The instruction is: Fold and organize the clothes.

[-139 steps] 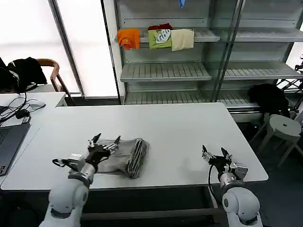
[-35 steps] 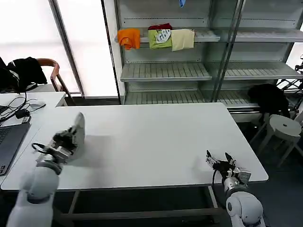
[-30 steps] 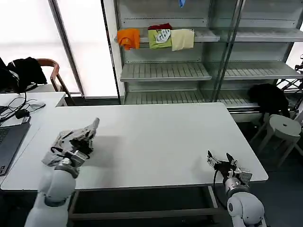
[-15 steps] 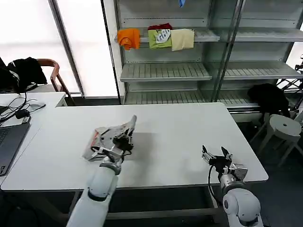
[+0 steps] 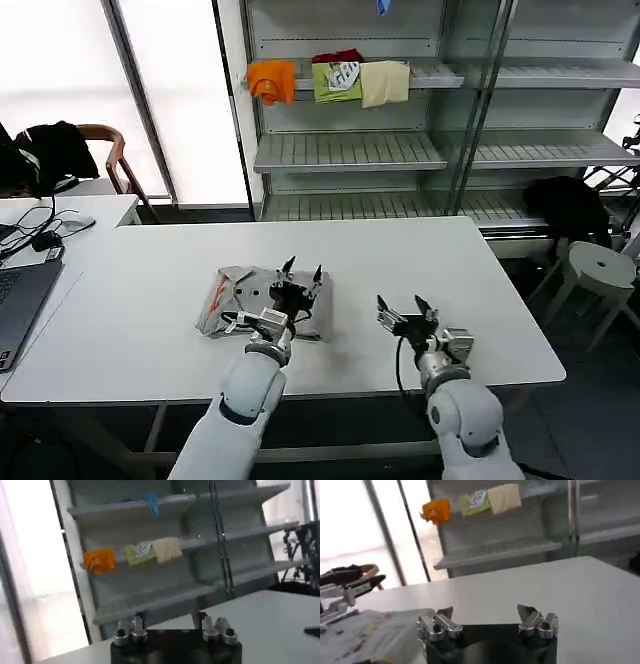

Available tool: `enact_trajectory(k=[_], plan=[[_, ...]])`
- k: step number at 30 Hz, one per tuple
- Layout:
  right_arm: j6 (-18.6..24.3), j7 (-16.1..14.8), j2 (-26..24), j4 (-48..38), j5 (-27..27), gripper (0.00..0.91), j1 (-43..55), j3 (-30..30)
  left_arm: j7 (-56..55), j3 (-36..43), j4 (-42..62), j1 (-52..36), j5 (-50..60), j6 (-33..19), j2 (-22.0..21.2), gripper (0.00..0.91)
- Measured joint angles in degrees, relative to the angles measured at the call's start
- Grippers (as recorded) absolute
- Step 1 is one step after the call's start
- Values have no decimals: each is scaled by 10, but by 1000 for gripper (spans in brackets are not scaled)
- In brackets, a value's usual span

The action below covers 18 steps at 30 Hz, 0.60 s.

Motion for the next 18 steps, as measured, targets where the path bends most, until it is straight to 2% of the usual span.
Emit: enact_trajectory(k=[8,15,17,18], plan=[[-12,18,32,-44,64,907,47,-61,-7,-42,-51,6,-52,17,26,907],[-17,35,39,-82,93,907,58,-96,-11,-103,-80,27,-107,34,51,907],[-18,42,40,-90,96,625,59,-103,-11,-120,-84,29,-120,39,58,907],[-19,44,41,-94,98,232,60,-106,-11,-127,-85,30,-126,41,61,907]])
